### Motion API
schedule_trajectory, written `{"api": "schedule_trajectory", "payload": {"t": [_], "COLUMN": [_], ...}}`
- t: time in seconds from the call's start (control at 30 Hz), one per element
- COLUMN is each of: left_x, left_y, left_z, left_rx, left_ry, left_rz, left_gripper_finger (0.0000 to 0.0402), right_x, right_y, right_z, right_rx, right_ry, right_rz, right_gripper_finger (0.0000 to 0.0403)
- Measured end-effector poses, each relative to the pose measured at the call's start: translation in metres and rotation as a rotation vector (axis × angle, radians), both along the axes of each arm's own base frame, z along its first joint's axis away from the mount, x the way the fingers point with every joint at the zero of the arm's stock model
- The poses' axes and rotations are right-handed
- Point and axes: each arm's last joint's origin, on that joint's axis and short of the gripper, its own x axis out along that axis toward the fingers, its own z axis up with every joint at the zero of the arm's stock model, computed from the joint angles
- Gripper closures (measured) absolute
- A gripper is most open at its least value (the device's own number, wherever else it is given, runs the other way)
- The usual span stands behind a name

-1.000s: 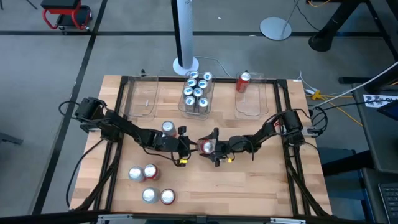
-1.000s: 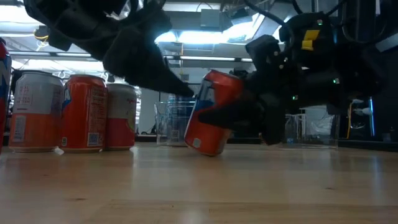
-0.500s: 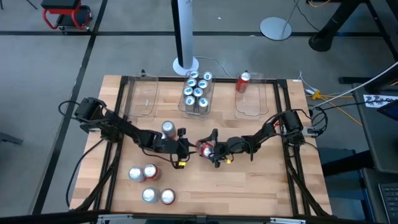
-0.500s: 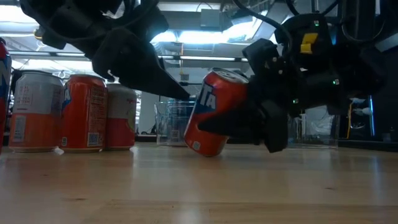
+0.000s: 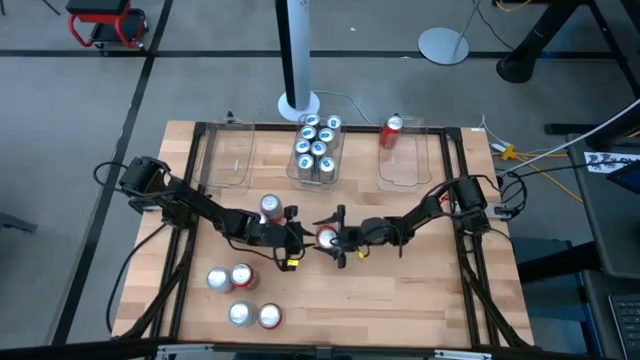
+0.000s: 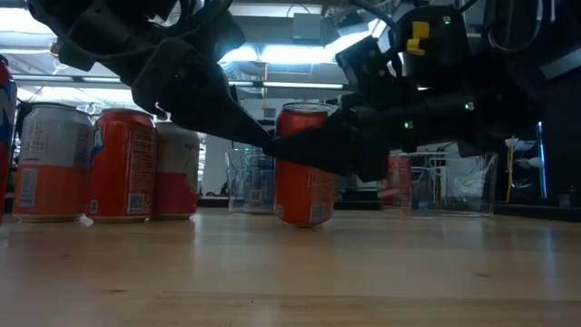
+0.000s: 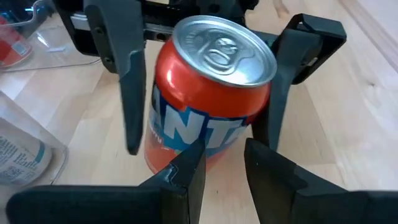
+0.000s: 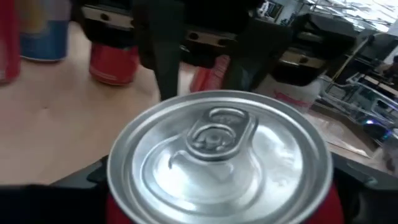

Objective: Sort soda cans
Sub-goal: Put the orange soda can into the right transparent bin

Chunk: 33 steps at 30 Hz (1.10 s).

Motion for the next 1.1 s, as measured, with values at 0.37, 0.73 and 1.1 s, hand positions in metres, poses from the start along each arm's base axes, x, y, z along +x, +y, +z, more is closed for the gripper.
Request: {"api": "schedule_trajectory", "payload": {"t": [0.37,0.73,1.1], "left_x": [-0.003,-0.013,-0.018], "left_y": [0.001,0.003,-0.004], "left_z": [0.0,0.013,0.018], "left_rx": [0.048,0.032,0.041], "left_ry": [0.001,0.025,0.03], "left_rz": [0.08,0.103,0.071], "left_gripper_finger": [0.03,0.03,0.03], "right_x": [0.002,0.003,0.003], "right_y": [-0.013,-0.02,-0.022], "right_z": [0.0,0.0,0.001], "right_rx": [-0.037,-0.064,-0.095], "right_ry": [0.003,0.004,-0.005], "right_rz": [-0.067,-0.105,-0.104], "right_gripper_finger": [0.0068,0.0068,0.0068]}}
